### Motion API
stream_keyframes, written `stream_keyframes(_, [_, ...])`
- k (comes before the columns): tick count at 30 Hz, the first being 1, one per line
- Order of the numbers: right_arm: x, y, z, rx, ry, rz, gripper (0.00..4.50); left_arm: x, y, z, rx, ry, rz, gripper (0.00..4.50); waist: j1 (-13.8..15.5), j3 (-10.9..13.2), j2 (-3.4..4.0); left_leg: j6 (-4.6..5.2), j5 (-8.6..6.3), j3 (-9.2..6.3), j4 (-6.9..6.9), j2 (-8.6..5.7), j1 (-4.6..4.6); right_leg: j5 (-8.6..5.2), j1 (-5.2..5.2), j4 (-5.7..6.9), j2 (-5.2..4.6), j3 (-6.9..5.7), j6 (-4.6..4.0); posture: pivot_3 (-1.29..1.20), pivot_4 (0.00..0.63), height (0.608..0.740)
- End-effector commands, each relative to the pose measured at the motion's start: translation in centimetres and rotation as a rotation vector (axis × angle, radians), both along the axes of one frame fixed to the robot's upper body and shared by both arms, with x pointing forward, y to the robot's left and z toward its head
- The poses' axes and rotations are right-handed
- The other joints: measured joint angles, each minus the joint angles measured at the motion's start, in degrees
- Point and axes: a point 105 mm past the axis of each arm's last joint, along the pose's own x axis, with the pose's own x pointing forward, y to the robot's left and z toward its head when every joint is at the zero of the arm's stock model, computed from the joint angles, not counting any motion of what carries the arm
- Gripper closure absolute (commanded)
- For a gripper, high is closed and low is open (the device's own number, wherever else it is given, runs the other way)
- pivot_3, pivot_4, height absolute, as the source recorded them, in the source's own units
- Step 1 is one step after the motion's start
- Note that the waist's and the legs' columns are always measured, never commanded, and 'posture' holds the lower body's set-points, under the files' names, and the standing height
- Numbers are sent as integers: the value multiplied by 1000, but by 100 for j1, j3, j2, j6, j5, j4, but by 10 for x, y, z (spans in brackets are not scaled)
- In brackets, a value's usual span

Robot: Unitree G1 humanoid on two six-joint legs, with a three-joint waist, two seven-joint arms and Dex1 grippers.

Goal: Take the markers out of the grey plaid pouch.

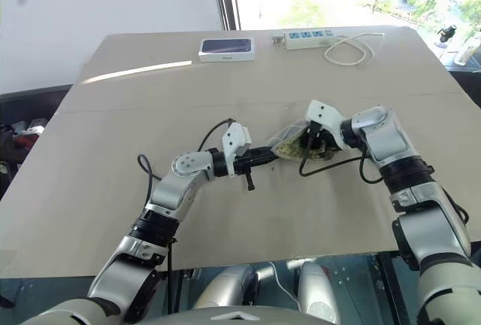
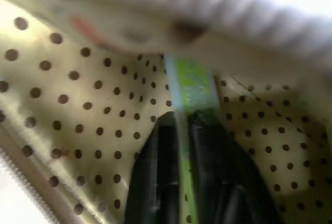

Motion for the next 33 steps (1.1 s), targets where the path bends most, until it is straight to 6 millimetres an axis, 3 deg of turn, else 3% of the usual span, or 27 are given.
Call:
stream_keyframes(1, [-8,-23,-42,-117,123,-78,3595,0,-5,14,-28,-64,-17,4500,2,0,0,0,0,0,0,0,0,0,0,0,0,0,0,0,150,740])
stream_keyframes(12, [-6,-26,-46,-123,130,-86,3595,1,-4,15,-27,-74,-11,4500,7,-5,-3,0,0,0,1,0,5,0,4,3,0,0,0,0,150,740])
stream_keyframes(16, [1,-27,-46,-124,95,-126,1798,1,-4,15,-28,-75,-9,4500,29,-5,-4,0,0,-2,0,-1,2,0,2,4,-1,-3,0,0,150,740])
stream_keyframes(25, [-6,-32,-55,-143,153,-118,1798,1,-4,15,-26,-84,-5,4500,19,-6,-4,0,0,-2,-1,0,0,0,1,-3,0,-1,0,0,150,740])
stream_keyframes(28, [-6,-33,-55,-143,151,-124,2526,1,-4,15,-25,-85,-4,4500,19,-6,-4,0,0,-3,-2,0,0,0,1,-3,0,-3,0,0,150,740])
stream_keyframes(31, [-5,-32,-55,-140,144,-128,3687,1,-4,14,-26,-85,-4,4500,21,-6,-4,0,0,-3,-1,-1,1,0,3,-3,0,-2,-1,0,150,740])
stream_keyframes(33, [-5,-32,-54,-139,139,-126,3686,1,-5,14,-27,-85,-5,4500,21,-6,-4,0,0,-2,-1,-1,2,0,3,-2,0,-2,0,0,150,740])
